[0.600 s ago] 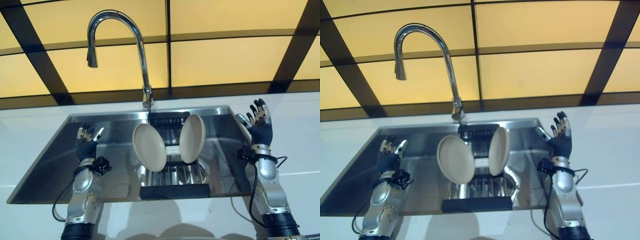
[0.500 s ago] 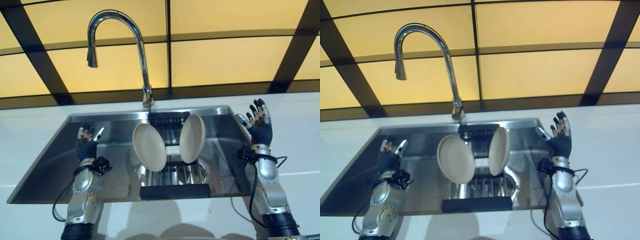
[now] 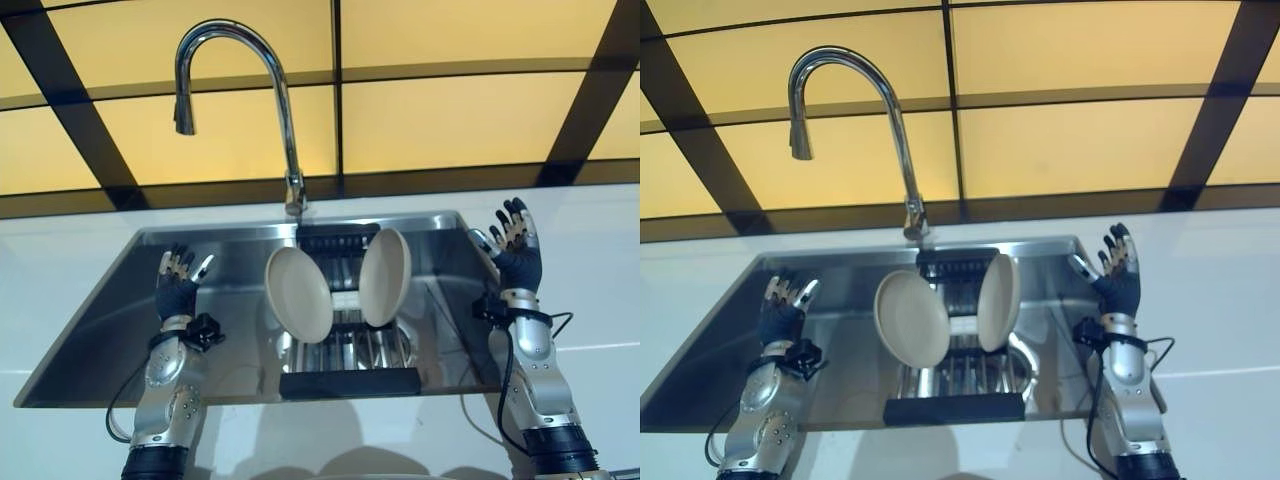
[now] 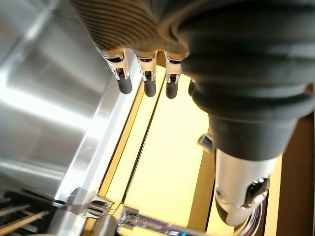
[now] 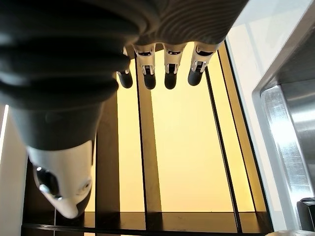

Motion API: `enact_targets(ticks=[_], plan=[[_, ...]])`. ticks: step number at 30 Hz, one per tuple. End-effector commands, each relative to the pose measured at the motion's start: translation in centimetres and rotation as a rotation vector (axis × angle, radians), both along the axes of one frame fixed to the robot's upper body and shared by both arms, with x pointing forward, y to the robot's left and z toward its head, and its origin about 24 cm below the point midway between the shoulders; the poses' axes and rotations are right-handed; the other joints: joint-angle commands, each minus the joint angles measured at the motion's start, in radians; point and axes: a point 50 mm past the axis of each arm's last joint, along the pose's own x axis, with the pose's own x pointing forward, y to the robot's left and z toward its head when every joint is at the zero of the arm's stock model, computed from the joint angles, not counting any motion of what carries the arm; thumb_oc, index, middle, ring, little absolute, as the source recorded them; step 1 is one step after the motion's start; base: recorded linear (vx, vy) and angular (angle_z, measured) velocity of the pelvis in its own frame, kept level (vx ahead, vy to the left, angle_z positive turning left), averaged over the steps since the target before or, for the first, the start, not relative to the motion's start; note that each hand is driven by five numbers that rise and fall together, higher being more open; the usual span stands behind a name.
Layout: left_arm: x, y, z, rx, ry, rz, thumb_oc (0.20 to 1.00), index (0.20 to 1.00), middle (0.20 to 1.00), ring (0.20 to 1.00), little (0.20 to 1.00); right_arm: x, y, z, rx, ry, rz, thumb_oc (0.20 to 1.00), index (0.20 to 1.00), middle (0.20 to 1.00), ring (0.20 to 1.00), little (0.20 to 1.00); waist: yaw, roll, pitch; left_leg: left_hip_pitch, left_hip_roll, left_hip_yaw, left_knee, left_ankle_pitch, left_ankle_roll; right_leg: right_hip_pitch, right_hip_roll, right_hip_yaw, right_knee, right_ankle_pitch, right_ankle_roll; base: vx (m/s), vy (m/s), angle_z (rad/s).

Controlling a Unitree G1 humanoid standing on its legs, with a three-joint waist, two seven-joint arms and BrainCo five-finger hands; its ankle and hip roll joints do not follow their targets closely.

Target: Pick up plates and place into dishwasher.

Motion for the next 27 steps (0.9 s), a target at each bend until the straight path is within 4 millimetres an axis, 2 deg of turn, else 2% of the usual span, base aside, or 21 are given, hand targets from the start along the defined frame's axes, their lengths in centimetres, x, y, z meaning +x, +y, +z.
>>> enact_targets(ticks=[1,8,16,23,25,27], plan=[[1.1,1.2,3.9,0.274,-0.122,-0.026,1.000,1.000,1.000,1.000,1.000,0.2,-0.6,1.7,-0.014,-0.094,0.004,1.000,1.000,1.000,1.000,1.000,0.013,-0.029,-0.026,-0.011,-0.006,0.057,0.073,-0.139,0.015,-0.028,-0.007,-0.040,0.061,-0.107,-0.005,0.00,0.000,0.00],[1.5,2.7,5.0,0.500,-0.091,-0.006,1.000,1.000,1.000,1.000,1.000,0.3,-1.0,1.8,-0.022,-0.088,0.010,1.000,1.000,1.000,1.000,1.000,0.004,-0.019,-0.033,-0.009,-0.008,0.066,0.068,-0.137,0.014,-0.032,-0.010,-0.035,0.060,-0.106,0.000,0.00,0.000,0.00],[2.2,3.7,5.6,0.873,-0.027,-0.010,1.000,1.000,1.000,1.000,1.000,0.7,-1.3,2.2,-0.042,-0.086,0.032,1.000,1.000,1.000,1.000,1.000,-0.008,-0.005,-0.038,-0.009,-0.011,0.076,0.068,-0.136,0.013,-0.034,-0.014,-0.028,0.060,-0.105,0.004,0.00,0.000,0.00],[3.2,4.3,8.0,1.487,-0.057,-0.027,1.000,1.000,1.000,1.000,1.000,1.0,-1.8,2.5,-0.060,-0.076,0.057,1.000,1.000,1.000,1.000,1.000,-0.026,0.008,-0.045,-0.007,-0.012,0.093,0.060,-0.133,0.012,-0.038,-0.018,-0.026,0.053,-0.098,0.011,0.00,0.000,0.00],[3.3,4.6,8.3,1.550,-0.067,-0.027,1.000,1.000,1.000,1.000,1.000,1.0,-2.0,2.5,-0.063,-0.076,0.059,1.000,1.000,1.000,1.000,1.000,-0.029,0.010,-0.046,-0.008,-0.013,0.096,0.060,-0.133,0.011,-0.040,-0.018,-0.025,0.053,-0.097,0.012,0.00,0.000,0.00],[3.4,5.1,9.0,1.688,-0.093,-0.029,1.000,1.000,1.000,1.000,1.000,1.1,-2.3,2.7,-0.071,-0.076,0.067,1.000,1.000,1.000,1.000,1.000,-0.038,0.016,-0.047,-0.010,-0.013,0.103,0.059,-0.133,0.011,-0.045,-0.019,-0.021,0.051,-0.095,0.014,0.00,0.017,0.00]])
